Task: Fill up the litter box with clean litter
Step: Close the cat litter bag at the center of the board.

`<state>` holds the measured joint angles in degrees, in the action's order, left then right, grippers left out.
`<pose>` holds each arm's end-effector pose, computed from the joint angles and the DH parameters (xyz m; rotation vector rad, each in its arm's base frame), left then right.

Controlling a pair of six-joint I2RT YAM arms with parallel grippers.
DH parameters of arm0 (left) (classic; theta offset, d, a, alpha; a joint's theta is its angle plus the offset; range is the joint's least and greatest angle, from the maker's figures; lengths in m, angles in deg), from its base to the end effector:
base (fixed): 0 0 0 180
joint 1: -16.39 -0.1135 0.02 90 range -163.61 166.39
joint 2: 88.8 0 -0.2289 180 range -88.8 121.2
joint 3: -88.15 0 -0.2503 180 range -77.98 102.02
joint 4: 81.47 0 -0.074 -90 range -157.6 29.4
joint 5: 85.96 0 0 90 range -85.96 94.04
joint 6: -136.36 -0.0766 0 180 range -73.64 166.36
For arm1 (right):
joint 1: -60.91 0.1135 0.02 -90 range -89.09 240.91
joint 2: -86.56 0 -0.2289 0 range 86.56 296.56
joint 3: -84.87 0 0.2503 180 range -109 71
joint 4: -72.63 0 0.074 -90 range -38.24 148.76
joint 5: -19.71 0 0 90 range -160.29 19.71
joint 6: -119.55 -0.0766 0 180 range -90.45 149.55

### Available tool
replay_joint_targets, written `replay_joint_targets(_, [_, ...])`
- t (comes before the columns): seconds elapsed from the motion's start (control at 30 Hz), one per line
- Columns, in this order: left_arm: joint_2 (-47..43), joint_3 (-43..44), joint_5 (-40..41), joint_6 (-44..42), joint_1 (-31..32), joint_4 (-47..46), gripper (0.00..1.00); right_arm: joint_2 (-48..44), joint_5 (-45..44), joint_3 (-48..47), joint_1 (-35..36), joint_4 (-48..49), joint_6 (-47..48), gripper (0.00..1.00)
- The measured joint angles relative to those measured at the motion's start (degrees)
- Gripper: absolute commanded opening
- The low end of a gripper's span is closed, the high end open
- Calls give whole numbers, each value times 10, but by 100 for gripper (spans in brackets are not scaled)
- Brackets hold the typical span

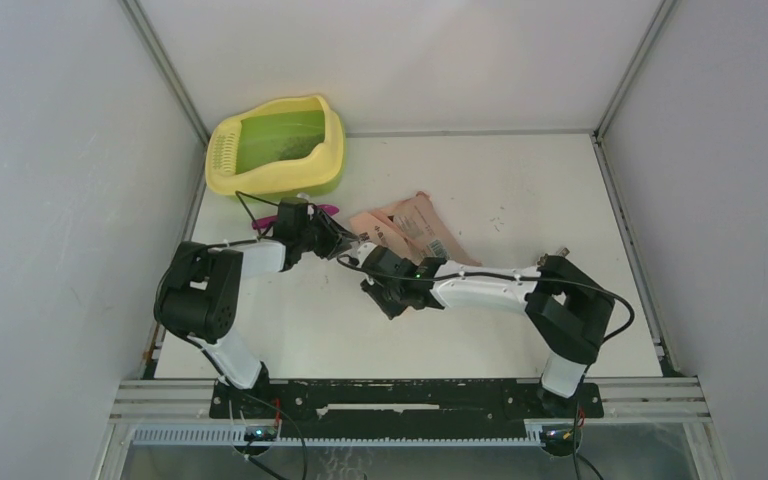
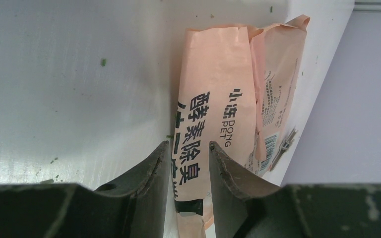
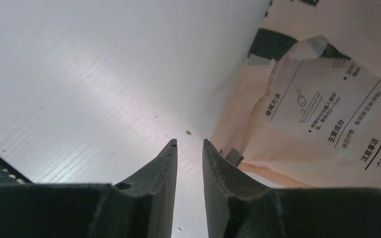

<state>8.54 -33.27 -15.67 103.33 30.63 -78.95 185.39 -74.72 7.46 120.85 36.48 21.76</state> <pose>0.3370 -0.1122 0.0874 -0.7151 2.3584 -0.9947 0.1898 0.3162 0.1214 -1.1205 2.3566 0.3390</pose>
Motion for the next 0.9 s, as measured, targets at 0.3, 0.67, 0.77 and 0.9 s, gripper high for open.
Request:
replay_joint_targets(0.3, [-5,-1,0,0,0,-1,39,40,-11,0,-32,-22,-7,32])
replay_joint_targets(0.67, [-11,-12,0,0,0,-1,39,38,-10,4,-55,-12,-19,32])
replay_joint_targets(0.77, [-15,-12,0,0,0,-1,39,37,-6,6,-67,-10,-22,32])
replay_joint_targets(0.9, [-21,-13,0,0,0,-1,39,37,-7,7,-75,-8,-26,32])
